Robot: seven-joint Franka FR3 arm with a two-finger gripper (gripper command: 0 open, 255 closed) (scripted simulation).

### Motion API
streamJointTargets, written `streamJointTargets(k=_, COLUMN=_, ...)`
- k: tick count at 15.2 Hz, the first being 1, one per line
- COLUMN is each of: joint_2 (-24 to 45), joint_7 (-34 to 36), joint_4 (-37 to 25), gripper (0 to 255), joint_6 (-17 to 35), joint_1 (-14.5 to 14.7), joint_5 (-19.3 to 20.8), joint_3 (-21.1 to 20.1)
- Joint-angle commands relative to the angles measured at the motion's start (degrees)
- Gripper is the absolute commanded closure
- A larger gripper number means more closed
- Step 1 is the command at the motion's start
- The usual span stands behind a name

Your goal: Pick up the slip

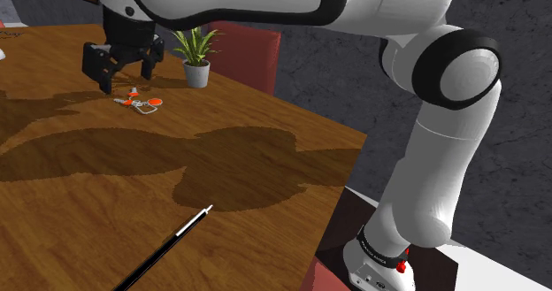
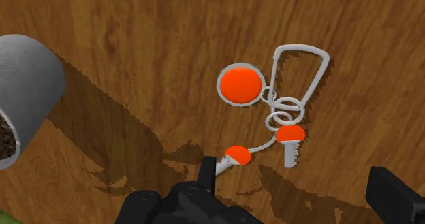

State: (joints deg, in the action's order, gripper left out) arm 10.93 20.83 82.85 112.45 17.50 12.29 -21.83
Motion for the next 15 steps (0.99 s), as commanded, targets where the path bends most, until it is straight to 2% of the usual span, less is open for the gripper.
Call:
streamJointTargets(k=1, joint_2=-0.08, joint_7=0.18, joint_4=1.41, gripper=0, joint_6=1.45, joint_1=-0.01, joint_5=0.08, joint_3=-0.01)
streamJointTargets(k=6, joint_2=-0.67, joint_7=0.73, joint_4=6.45, gripper=0, joint_6=5.92, joint_1=-0.36, joint_5=0.13, joint_3=0.14)
streamJointTargets(k=8, joint_2=-0.67, joint_7=0.73, joint_4=6.45, gripper=0, joint_6=5.92, joint_1=-0.36, joint_5=0.13, joint_3=0.14)
streamJointTargets(k=9, joint_2=-0.59, joint_7=0.65, joint_4=6.35, gripper=255, joint_6=5.9, joint_1=-0.39, joint_5=0.12, joint_3=0.16)
streamJointTargets(k=15, joint_2=-1.85, joint_7=0.42, joint_4=8.27, gripper=255, joint_6=6.67, joint_1=-0.72, joint_5=-0.42, joint_3=0.18)
